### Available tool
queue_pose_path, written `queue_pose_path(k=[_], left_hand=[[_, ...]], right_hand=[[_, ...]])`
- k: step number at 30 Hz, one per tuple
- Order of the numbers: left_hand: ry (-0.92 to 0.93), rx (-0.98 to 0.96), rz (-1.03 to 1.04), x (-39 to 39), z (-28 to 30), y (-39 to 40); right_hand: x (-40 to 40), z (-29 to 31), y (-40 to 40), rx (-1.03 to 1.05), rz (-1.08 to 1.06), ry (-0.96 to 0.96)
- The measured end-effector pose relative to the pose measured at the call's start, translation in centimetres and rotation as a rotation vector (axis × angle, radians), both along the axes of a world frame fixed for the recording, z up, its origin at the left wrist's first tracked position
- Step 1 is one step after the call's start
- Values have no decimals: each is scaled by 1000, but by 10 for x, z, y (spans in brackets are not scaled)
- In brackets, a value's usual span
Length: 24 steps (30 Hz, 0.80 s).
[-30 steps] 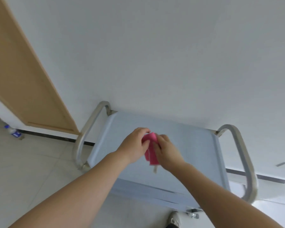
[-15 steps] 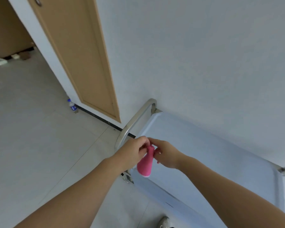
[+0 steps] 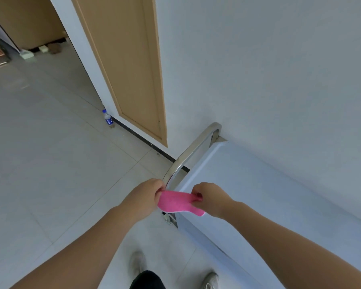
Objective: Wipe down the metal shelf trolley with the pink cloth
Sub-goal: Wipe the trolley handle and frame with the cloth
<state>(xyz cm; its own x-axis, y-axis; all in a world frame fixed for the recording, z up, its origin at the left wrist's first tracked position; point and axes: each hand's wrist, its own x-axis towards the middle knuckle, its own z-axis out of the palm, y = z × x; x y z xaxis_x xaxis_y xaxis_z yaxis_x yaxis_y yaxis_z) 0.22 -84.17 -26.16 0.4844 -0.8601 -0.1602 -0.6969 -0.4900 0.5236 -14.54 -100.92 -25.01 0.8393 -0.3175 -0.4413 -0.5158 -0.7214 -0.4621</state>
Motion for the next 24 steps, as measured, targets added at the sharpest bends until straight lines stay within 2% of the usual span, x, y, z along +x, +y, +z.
queue_pose_path(k=[4,8,13,16,19,24], left_hand=[[-22,1,9,38,-21,-2],[63,-11,-23,78,-50,-9],[378,-44,-85,82,-82,-25],[664,-168,58,60,-91,-25],[604,-211,222,36,-99,-22],[552,-204,120,25,-101,-40]], right_hand=[[35,-23,15,-31,-57,51],[69,-48,31,-35,-272,111],[82,-64,33,-68,-546,138],[75,-63,33,-100,-605,65],[66,-60,36,-139,-641,-51],[55,-55,38,-88,-591,-154]])
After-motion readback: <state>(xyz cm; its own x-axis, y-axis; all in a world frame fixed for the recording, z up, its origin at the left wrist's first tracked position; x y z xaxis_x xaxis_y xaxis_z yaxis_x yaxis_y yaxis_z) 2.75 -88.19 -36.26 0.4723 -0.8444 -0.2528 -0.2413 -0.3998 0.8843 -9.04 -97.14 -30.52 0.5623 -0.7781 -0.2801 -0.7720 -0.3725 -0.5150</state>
